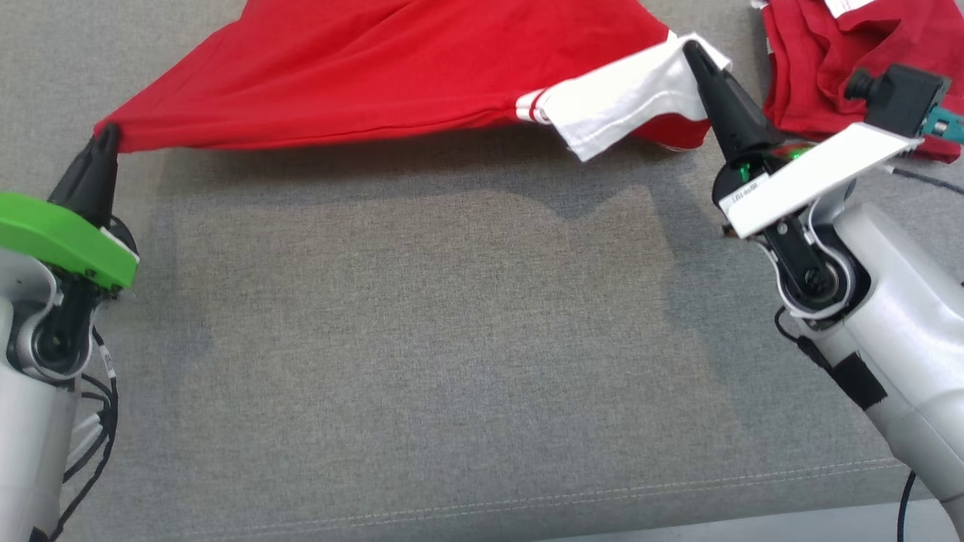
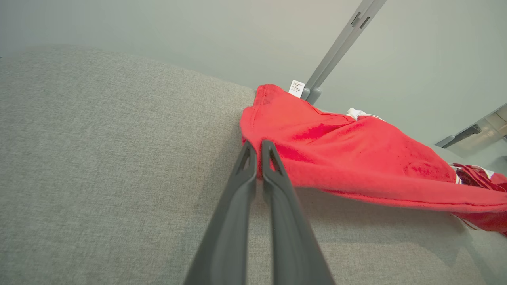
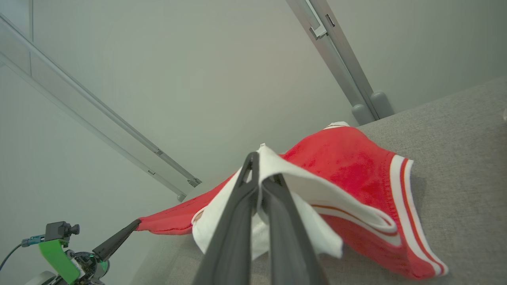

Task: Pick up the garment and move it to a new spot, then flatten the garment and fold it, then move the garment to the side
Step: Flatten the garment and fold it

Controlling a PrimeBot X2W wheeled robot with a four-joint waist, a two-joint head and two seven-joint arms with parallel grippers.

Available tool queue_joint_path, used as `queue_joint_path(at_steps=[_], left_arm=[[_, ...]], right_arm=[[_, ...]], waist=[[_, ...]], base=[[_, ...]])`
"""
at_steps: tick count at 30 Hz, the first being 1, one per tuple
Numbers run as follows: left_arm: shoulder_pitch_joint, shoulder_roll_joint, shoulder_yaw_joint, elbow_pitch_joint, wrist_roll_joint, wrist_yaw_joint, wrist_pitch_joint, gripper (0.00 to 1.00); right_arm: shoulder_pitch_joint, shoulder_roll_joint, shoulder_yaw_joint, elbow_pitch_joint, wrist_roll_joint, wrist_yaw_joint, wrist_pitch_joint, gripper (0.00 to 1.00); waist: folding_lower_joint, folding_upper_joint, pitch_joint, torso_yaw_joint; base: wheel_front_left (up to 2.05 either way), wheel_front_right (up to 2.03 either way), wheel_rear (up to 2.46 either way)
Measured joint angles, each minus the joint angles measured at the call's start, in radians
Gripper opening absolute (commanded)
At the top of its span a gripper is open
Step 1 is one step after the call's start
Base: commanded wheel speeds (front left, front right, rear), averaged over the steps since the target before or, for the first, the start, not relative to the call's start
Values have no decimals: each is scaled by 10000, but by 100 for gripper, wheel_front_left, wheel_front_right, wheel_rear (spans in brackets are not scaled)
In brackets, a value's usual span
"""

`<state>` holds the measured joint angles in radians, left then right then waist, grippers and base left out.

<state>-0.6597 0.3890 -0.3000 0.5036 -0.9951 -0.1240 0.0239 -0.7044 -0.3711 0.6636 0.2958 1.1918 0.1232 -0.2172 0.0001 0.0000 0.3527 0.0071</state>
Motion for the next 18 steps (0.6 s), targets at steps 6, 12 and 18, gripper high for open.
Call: queue_joint_path(at_steps=[6,12,18], left_arm=[[1124,21,-119,-274,234,0,-1053,0],[2339,-21,-399,-430,631,0,-1948,0],[3349,90,-907,-345,1396,-2,-2274,0]], right_arm=[[1038,-276,209,-362,63,0,-217,0],[2132,-546,205,-548,65,0,-299,0],[3323,-771,468,-1160,596,0,-299,0]], waist=[[-1,0,-510,-94],[-1,0,-1086,-222],[-1,0,-1674,-258]], base=[[0,0,0],[0,0,0],[0,0,0]])
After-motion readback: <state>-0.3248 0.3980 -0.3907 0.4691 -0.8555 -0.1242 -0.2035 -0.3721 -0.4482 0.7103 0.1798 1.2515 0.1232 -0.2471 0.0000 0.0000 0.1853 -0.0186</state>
